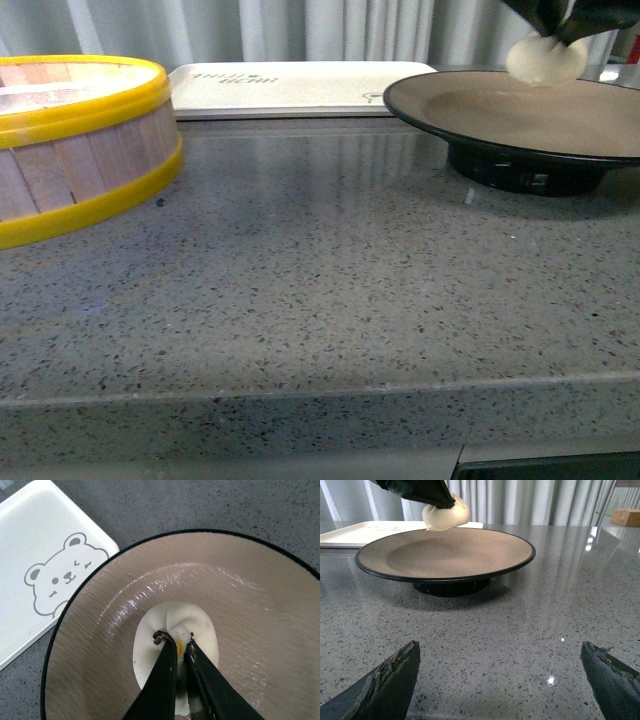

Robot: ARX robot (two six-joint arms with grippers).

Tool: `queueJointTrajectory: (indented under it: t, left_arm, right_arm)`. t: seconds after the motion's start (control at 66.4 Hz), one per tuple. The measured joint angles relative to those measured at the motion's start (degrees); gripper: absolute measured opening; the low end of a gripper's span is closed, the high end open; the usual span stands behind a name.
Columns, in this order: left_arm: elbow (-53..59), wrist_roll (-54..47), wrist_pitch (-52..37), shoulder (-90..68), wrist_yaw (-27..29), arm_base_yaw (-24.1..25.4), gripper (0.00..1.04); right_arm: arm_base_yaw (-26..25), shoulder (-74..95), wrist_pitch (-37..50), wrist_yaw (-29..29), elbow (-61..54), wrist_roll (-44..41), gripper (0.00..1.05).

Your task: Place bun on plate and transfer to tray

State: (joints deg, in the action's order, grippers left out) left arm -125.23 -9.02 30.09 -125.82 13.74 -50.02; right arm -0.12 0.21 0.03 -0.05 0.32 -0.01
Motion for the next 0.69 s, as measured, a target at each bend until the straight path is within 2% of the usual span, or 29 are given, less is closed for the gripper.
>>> queueJointTrajectory:
  t: [0.603, 0.693]
  left_arm:
    - [-2.73, -0.87, 4.92, -3.30, -0.11, 0.20, 0.04]
    - [-2.89, -0.68, 5.20, -3.61, -0.24, 0.31, 0.24]
  right_arm:
    - [0.00, 0.00, 0.00, 0.00, 0.00, 0.02, 0.96]
    - [0.00, 0.00, 0.00, 0.00, 0.00, 0.00, 0.96]
